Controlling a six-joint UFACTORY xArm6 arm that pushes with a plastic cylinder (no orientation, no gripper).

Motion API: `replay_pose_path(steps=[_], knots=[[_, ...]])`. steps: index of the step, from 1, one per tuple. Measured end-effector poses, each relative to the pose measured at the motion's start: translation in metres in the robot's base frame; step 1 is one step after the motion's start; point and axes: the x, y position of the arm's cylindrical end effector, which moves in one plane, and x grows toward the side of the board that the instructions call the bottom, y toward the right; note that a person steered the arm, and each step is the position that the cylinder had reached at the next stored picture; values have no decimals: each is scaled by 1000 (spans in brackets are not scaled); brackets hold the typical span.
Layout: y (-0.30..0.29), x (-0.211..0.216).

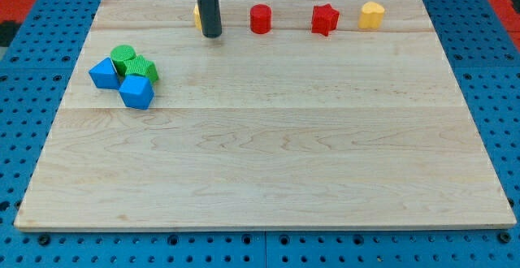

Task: Push the green star into green circle

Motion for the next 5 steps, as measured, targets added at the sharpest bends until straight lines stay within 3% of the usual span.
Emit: replay_pose_path(steps=[1, 2, 5], knots=[[9, 68], [-44, 100], [-121, 114]])
